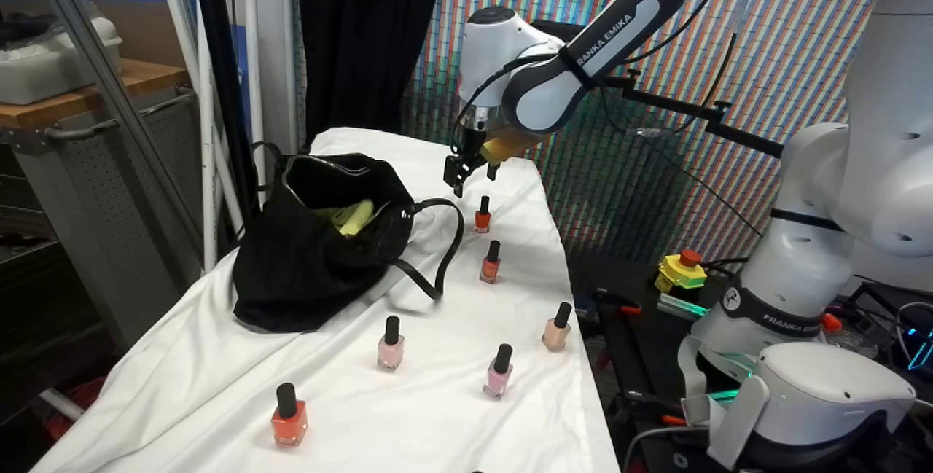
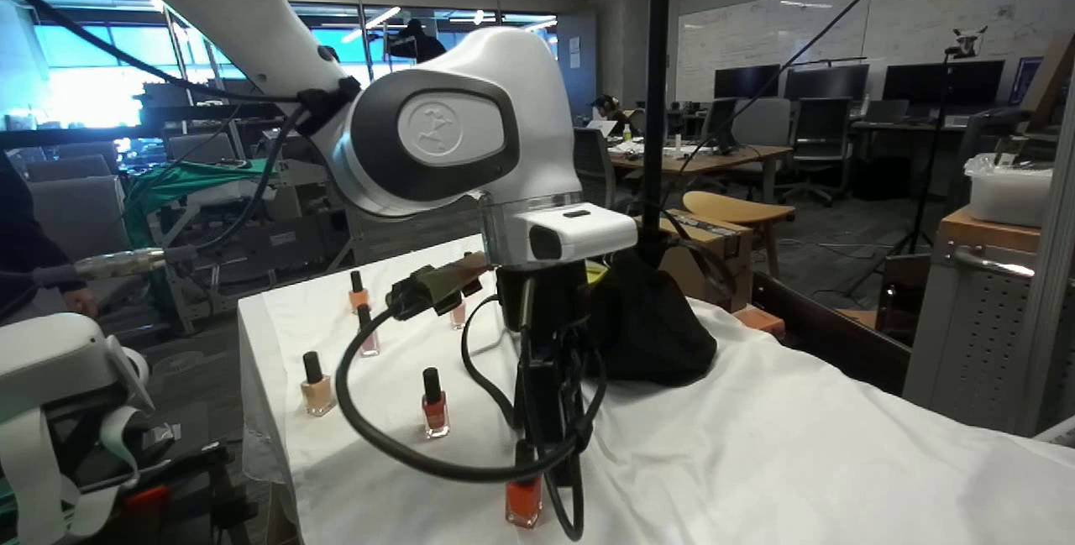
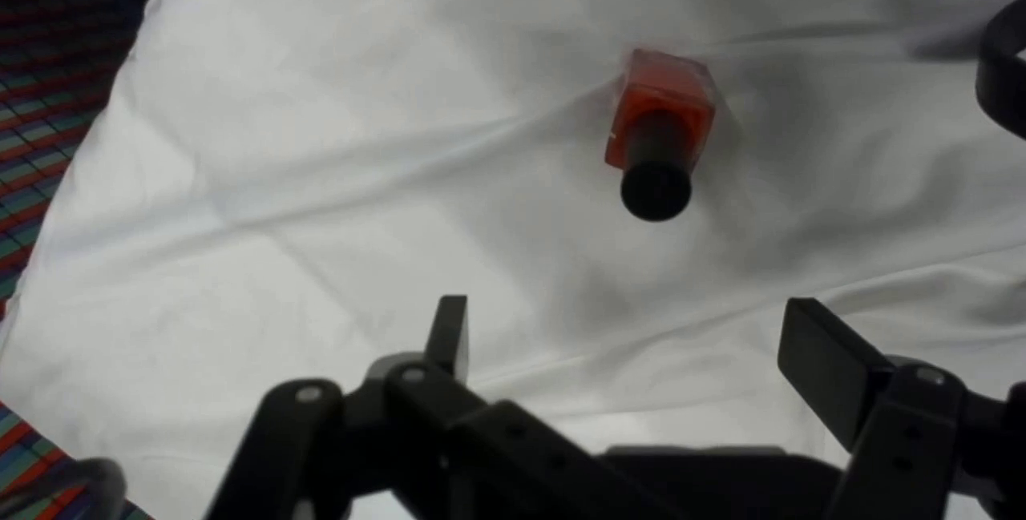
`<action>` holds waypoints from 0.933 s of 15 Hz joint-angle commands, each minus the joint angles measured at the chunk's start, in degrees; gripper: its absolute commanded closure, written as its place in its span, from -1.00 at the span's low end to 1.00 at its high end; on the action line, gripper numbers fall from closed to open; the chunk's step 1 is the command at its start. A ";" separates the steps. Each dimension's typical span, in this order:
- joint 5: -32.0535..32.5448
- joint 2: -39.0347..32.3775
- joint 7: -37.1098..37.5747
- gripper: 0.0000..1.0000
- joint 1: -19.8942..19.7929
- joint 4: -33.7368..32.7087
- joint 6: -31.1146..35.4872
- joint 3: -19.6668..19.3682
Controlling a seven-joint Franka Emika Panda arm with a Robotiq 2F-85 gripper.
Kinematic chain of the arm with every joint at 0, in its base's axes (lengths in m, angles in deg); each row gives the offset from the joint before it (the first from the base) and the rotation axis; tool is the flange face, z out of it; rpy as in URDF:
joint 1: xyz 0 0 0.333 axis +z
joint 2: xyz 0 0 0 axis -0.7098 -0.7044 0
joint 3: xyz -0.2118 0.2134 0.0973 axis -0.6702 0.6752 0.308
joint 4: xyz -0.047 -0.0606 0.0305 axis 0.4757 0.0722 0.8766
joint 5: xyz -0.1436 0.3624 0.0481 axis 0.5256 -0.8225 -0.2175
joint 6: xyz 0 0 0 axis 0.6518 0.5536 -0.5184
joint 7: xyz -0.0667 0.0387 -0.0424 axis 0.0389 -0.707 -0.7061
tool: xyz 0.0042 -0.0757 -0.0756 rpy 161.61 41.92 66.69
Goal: Pick up the nail polish and put them in the bag
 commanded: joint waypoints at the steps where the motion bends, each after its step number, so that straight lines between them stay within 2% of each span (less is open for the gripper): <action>1: -4.20 -1.65 -2.85 -1.00 -0.55 -0.03 1.60 -0.45; 14: -12.95 -5.35 -10.46 -1.00 -1.17 -0.05 3.10 -0.85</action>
